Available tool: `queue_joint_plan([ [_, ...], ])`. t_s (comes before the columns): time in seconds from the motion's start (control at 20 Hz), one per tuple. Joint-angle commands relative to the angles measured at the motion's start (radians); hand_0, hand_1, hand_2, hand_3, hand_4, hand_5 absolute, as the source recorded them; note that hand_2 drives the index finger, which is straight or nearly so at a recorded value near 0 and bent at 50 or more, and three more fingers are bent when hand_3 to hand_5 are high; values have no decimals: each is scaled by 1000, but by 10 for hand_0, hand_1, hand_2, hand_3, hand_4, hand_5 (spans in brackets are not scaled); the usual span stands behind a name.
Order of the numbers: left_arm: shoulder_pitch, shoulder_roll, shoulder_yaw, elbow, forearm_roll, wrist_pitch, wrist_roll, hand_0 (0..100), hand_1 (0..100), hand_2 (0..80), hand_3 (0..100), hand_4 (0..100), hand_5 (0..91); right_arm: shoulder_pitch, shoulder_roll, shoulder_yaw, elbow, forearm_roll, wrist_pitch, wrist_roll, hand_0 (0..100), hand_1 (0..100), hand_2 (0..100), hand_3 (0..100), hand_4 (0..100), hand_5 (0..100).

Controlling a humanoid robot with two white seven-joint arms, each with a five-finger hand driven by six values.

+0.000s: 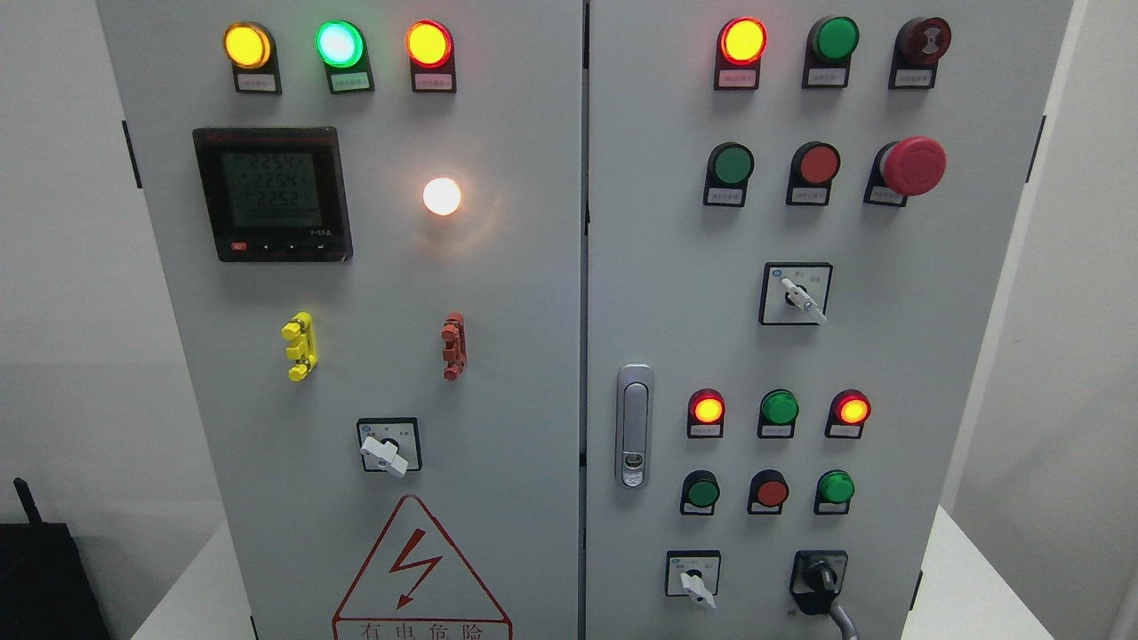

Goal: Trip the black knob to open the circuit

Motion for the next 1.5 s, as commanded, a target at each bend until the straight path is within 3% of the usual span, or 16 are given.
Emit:
queue_joint_plan([
  [0.0, -2, -2, 1, 0, 2, -2, 0, 120, 389, 0, 0, 0, 0, -15, -2, 13, -27, -1, -6, 9, 0, 46, 0, 1000, 1000, 1000],
  [1.45, -2, -2, 1, 0, 2, -2, 0, 120, 389, 0, 0, 0, 0, -26, 6, 75, -27, 4, -6, 26, 0, 45, 0, 1000, 1000, 1000],
])
